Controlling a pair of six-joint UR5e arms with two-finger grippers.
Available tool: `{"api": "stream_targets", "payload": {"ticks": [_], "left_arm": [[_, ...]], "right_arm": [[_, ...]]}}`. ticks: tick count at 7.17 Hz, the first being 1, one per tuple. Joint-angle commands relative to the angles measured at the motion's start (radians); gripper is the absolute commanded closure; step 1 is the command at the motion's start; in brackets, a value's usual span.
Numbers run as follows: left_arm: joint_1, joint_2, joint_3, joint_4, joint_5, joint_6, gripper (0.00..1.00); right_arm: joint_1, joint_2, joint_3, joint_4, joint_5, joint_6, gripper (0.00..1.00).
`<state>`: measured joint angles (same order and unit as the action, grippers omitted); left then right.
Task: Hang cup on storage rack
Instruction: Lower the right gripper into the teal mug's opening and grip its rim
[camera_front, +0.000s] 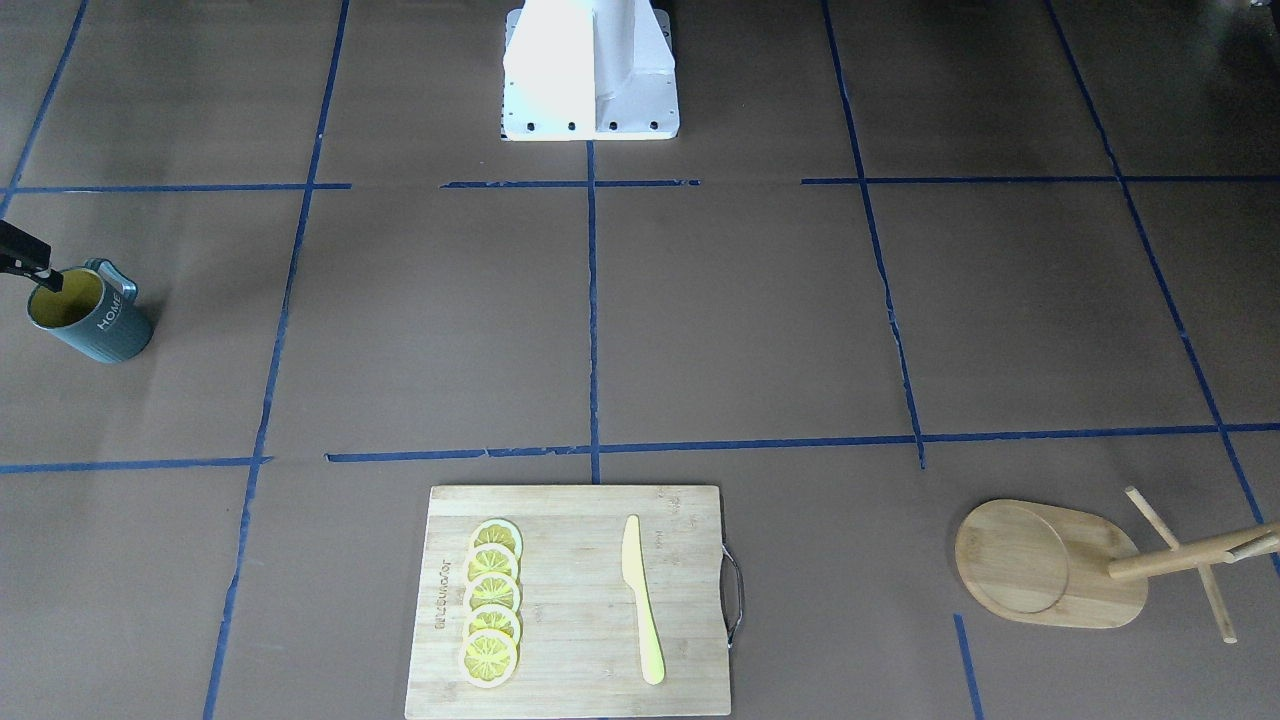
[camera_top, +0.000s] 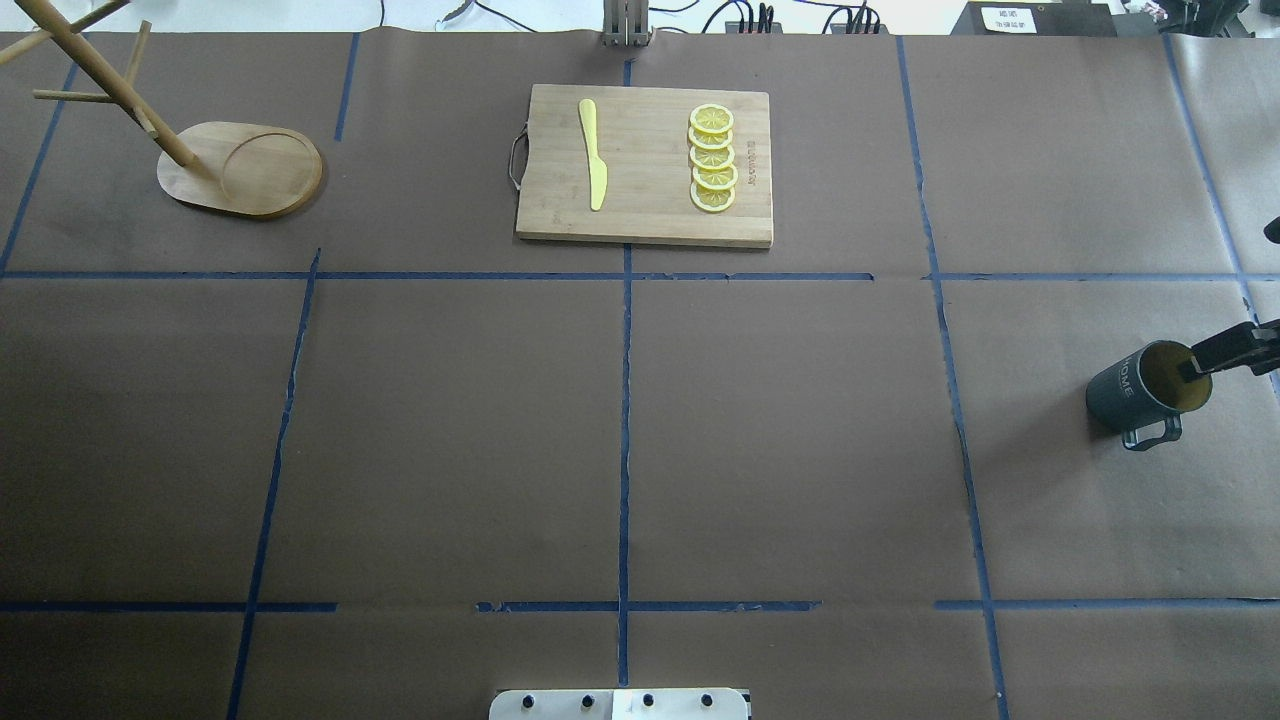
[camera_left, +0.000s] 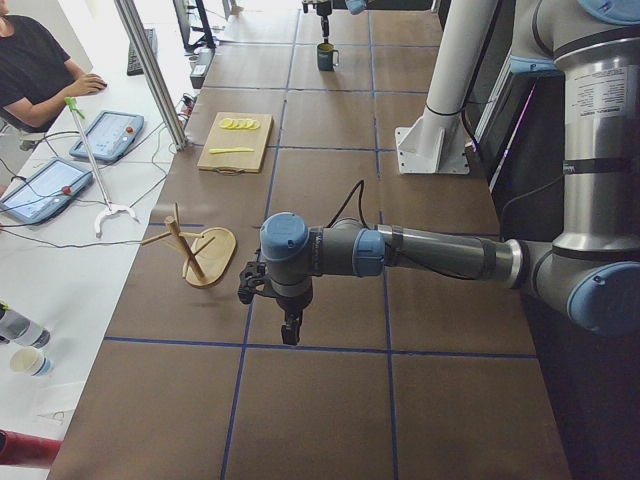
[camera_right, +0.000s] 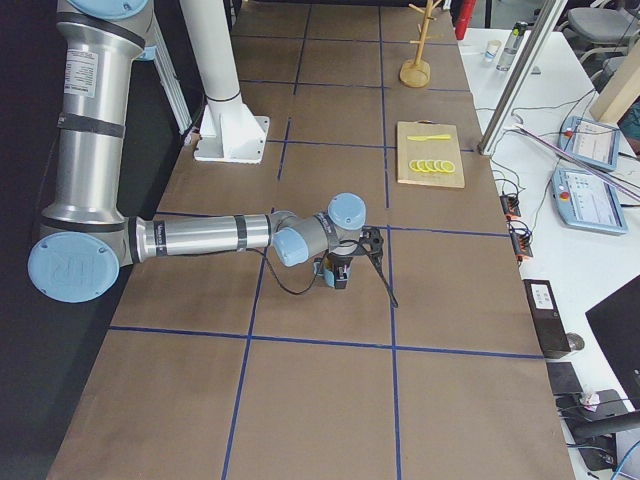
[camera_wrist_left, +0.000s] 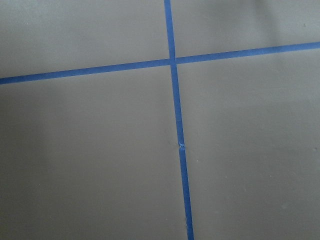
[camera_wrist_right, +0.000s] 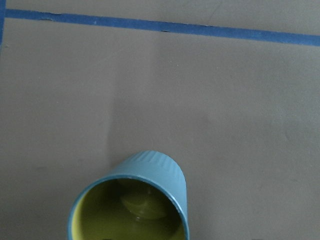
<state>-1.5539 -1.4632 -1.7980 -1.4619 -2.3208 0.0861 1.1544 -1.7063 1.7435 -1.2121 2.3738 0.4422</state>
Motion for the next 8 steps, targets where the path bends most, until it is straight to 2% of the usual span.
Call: {"api": "stream_targets", "payload": {"ticks": [1,3,4,5,6,8], "left_arm": [[0.0,0.0,0.0,0.0,0.0,0.001,0.0],[0.0,0.0,-0.001,0.0,-0.002,0.001,0.0],[0.0,0.0,-0.003,0.0,-0.002,0.001,0.0],[0.0,0.0,-0.003,-0.002,-0.002,0.001,0.0],[0.0,0.0,-0.003,-0.002,-0.003,0.001,0.0],[-0.002,0.0,-0.001,-0.002,-0.003,0.001,0.0]], "right_arm": [[-0.018,0.031,-0.045,0.0,-0.004,0.001,0.08],[-0.018,0.039,-0.062,0.002,-0.011,-0.002,0.41],[-0.027,0.048,-0.058,0.0,-0.06,0.001,0.67],[-0.031,0.05,-0.058,0.002,-0.067,0.001,0.9],[-0.036,0.051,-0.026,-0.004,-0.067,0.0,1.0],[-0.09,0.063,0.057,-0.015,-0.065,0.022,1.0]]}}
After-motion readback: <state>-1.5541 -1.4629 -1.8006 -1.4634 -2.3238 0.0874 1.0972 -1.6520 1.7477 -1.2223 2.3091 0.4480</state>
